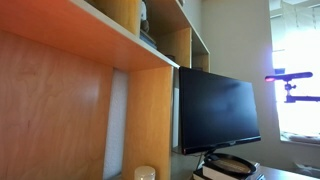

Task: Pick the string of beads and place it over the computer

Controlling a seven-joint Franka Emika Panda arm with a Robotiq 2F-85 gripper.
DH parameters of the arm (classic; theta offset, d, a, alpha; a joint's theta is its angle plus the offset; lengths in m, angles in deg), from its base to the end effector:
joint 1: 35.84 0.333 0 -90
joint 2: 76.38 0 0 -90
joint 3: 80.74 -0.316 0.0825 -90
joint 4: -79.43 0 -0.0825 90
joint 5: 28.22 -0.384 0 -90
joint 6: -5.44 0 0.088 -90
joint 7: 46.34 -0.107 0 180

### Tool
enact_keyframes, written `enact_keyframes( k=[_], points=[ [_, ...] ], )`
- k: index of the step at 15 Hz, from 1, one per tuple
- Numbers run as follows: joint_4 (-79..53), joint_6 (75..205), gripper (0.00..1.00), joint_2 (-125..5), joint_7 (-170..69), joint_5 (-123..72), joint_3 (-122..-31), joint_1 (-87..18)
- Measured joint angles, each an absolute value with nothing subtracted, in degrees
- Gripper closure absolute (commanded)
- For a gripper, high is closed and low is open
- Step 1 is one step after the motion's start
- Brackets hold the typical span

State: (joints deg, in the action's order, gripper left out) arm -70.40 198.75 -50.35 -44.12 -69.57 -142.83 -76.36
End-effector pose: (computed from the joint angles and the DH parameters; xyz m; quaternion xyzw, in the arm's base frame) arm 0.4317 0.1216 0.2053 -0.9397 0.2259 -0.1427 0.2136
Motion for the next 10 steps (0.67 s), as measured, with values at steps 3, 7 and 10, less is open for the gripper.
enact_keyframes(
  k=[3,7,10],
  points=[
    [-71.12,199.31,0.00,-49.56,-44.11,-69.41,-144.55,-80.08],
    [-73.57,201.55,0.00,-48.84,-44.11,-69.38,-145.22,-81.15],
    [-75.38,204.39,0.00,-48.30,-47.02,-66.86,-145.11,-81.67]
  ],
)
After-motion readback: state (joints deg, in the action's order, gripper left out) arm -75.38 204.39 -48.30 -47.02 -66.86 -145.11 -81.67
